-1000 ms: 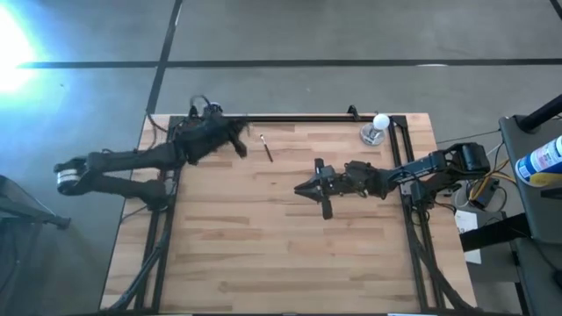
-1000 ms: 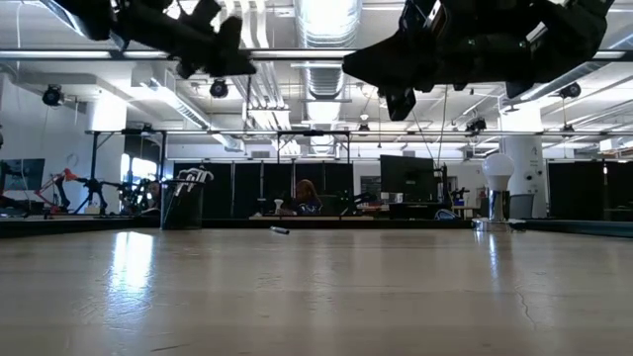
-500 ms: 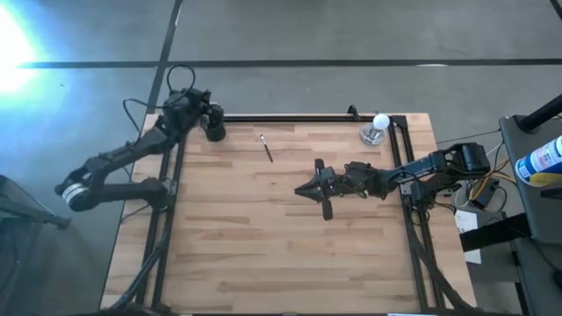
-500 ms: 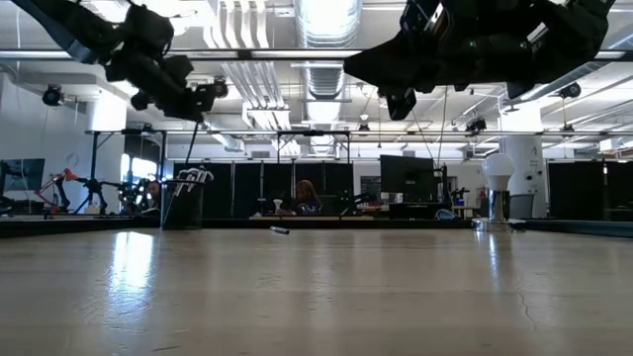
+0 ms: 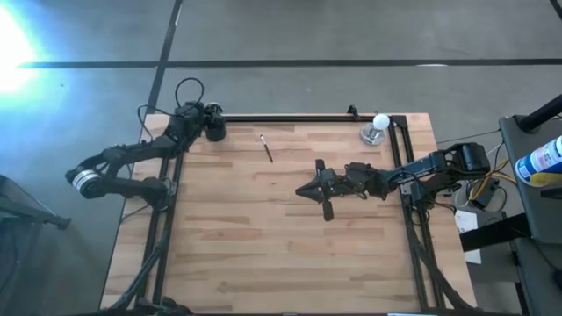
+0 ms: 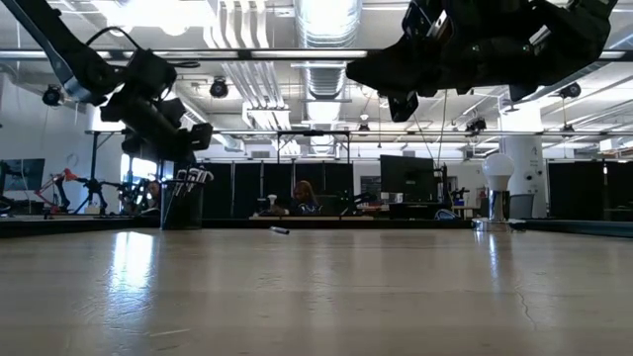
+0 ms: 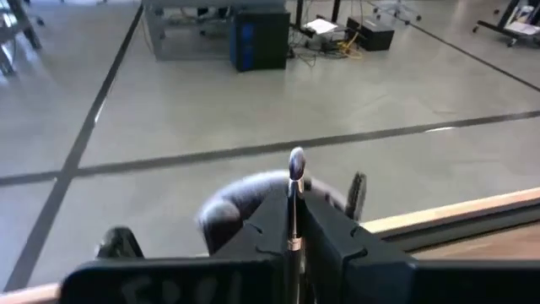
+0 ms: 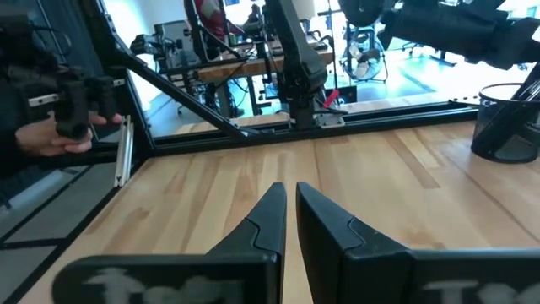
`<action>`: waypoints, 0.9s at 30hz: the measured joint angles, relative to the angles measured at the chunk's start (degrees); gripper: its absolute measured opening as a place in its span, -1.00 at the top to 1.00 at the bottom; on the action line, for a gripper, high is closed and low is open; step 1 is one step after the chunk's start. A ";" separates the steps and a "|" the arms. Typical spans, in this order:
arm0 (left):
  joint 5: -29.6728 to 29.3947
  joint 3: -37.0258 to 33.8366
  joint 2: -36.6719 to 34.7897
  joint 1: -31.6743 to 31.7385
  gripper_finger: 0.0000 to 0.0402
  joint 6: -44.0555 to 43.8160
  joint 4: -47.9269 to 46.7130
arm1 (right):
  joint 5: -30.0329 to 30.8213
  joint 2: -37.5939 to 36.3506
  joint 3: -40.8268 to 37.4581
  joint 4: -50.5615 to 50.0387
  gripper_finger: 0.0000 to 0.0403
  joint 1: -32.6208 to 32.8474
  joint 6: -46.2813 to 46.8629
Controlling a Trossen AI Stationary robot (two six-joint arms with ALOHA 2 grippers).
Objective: Put items in baskets/containers
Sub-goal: Put the foundation brush into the pen holder, then put the eyeshadow brush into the pen holder
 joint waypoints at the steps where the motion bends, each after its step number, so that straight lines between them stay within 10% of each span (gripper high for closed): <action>1: 0.01 -0.09 0.29 -0.02 0.83 -0.78 0.02 | 0.00 0.00 -0.03 0.03 0.87 0.00 -0.02; 17: 9.04 3.49 -5.78 -9.93 0.46 -10.51 -7.31 | 1.38 0.00 -0.22 -1.53 0.87 -0.05 -2.79; 27: 3.02 17.30 8.57 -24.18 0.45 -26.58 -28.01 | 1.52 -0.02 -0.31 -4.42 0.87 -0.52 -3.93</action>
